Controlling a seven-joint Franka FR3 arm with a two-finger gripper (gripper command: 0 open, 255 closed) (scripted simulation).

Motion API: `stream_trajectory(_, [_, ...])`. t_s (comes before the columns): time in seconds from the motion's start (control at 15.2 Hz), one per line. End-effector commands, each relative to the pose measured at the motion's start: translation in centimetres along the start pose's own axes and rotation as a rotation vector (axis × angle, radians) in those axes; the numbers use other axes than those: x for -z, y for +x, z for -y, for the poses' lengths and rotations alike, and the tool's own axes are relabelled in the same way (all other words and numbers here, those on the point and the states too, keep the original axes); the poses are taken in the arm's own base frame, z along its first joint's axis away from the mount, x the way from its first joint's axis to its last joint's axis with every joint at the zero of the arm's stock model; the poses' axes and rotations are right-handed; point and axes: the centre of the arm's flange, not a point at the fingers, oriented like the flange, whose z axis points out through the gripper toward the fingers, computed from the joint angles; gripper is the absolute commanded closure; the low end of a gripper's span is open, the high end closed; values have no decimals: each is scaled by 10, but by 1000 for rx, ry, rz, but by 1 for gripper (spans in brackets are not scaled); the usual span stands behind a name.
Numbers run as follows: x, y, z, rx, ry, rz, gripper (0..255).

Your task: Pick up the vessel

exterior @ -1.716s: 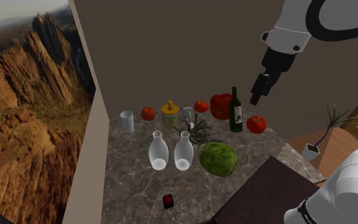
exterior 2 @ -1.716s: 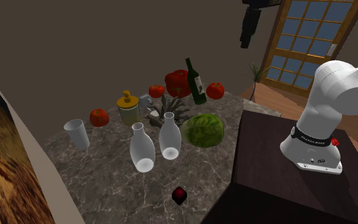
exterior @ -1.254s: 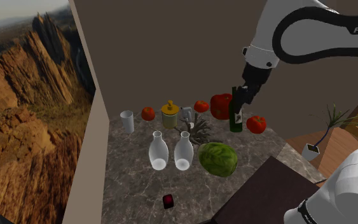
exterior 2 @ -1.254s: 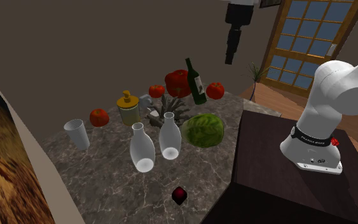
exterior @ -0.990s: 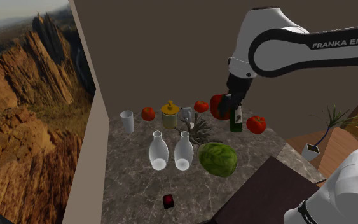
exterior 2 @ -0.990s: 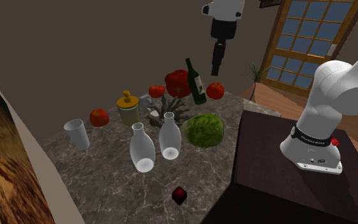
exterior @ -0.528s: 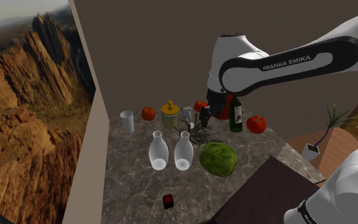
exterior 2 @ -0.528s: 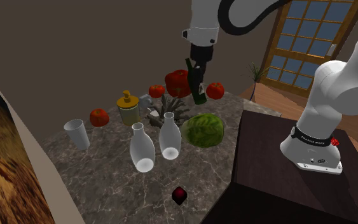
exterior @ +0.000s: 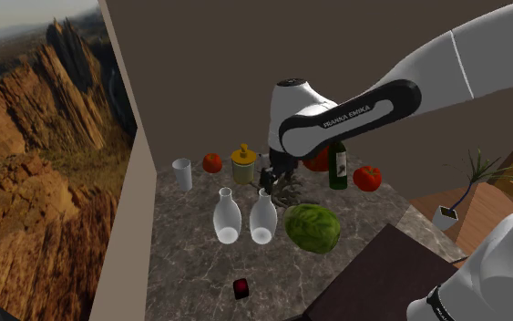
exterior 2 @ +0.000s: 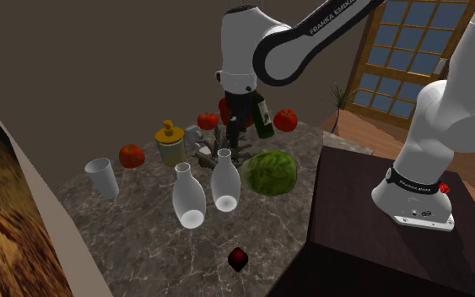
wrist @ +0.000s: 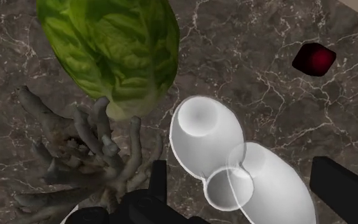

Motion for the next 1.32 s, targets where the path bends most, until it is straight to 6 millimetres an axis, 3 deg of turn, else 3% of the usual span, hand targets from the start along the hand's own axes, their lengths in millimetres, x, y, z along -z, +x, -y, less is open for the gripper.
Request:
stream_trajectory(0.0, [-23,17,5,-3,-3,4,0])
stream_trajectory(0.13, [-42,32,11,-5,-7,8,0])
stream_trajectory(0.73, [-82,32,11,-5,-7,8,0])
stream_trajectory(0.79, [-82,32,12,-5,-7,8,255])
stream_trajectory(1.25, [-82,32,12,-5,-7,8,255])
